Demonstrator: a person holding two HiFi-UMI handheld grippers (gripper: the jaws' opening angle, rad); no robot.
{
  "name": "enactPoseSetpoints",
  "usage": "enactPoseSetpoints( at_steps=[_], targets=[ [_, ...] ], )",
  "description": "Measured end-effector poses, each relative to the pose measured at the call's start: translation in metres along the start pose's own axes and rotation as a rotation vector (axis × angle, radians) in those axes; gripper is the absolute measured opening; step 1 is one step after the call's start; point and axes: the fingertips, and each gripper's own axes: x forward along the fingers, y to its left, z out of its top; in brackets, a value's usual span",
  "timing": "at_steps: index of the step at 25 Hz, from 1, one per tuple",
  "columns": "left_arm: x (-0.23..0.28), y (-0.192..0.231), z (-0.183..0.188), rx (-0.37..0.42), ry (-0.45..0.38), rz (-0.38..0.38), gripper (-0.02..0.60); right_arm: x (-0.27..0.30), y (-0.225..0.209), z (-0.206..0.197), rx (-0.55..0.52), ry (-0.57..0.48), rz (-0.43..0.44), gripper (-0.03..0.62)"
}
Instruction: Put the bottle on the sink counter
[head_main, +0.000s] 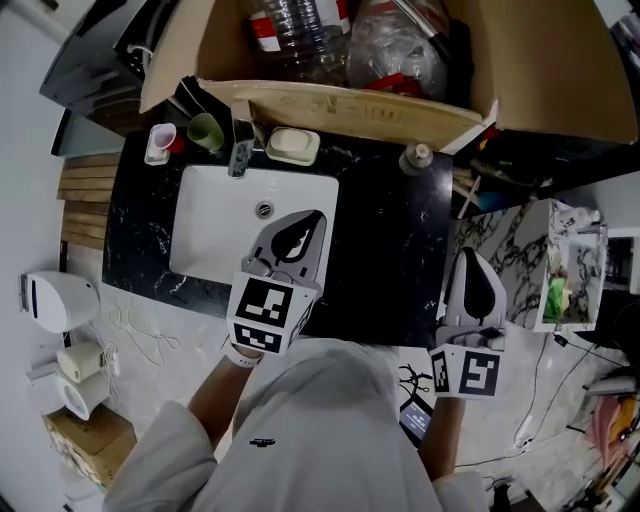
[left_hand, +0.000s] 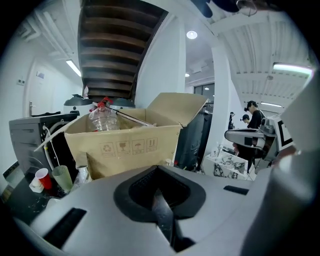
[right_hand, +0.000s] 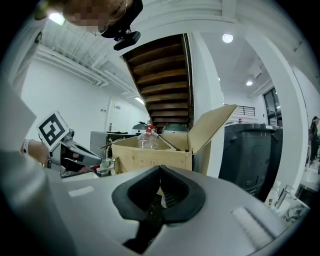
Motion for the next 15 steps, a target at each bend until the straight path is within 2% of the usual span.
enactPoseSetpoints(
  at_steps=[15],
  targets=[
    [-0.052, 0.018, 0.019, -0.01, -0.062, 0.056, 0.008, -0.027, 0.016, 0.027, -0.017, -0.039, -0.012, 0.011]
  ],
)
